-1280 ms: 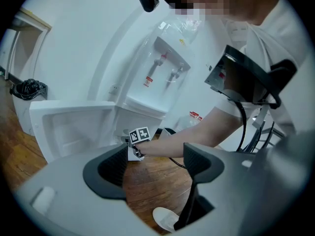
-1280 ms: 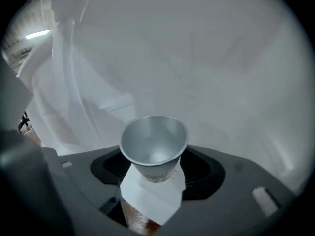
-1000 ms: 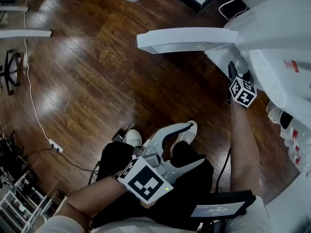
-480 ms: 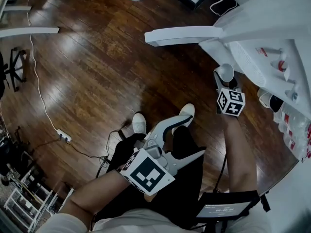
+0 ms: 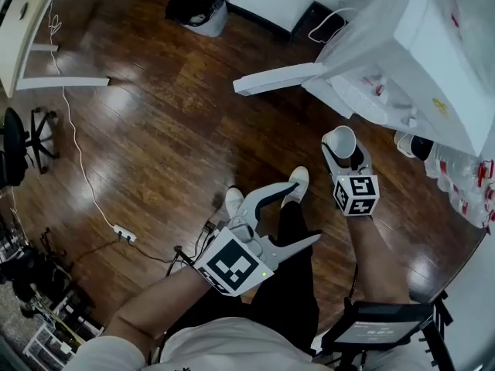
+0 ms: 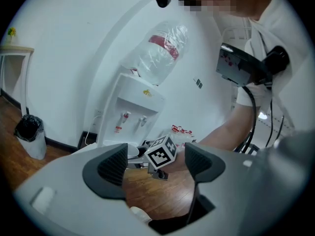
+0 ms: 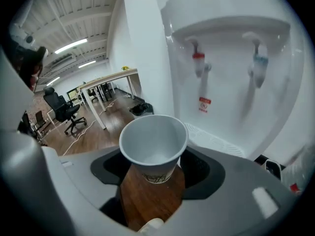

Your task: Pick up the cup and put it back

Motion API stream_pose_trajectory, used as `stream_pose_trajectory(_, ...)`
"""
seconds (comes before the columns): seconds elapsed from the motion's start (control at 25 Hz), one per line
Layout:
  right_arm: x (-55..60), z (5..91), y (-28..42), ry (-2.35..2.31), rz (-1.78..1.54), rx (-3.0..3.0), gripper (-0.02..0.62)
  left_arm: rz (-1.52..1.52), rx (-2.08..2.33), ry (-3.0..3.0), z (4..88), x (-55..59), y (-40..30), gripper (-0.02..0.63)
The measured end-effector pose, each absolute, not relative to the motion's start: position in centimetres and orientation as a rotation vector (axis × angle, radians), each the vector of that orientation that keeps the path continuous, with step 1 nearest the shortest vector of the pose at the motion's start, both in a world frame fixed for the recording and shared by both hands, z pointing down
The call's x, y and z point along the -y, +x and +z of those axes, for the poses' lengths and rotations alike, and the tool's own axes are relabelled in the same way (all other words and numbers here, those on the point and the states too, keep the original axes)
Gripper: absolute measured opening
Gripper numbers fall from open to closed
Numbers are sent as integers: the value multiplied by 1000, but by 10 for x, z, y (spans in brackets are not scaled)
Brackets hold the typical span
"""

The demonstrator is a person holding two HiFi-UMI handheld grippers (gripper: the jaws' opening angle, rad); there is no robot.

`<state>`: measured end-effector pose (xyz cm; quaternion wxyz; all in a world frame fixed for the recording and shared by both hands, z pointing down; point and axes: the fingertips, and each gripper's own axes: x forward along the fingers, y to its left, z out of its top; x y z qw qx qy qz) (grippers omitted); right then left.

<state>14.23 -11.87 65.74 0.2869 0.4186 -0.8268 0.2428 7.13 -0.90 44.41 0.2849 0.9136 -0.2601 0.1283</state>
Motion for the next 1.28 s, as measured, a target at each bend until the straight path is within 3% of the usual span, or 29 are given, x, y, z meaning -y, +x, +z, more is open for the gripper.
stream_pose_trajectory(0.72,15,289,142,1354,536,2279,313,379,614,2508,272,-57,26,350)
stream_pose_trajectory(1.28,-33,200,148,1358,453,2271,313,326,624,2588,199,-80,29,350)
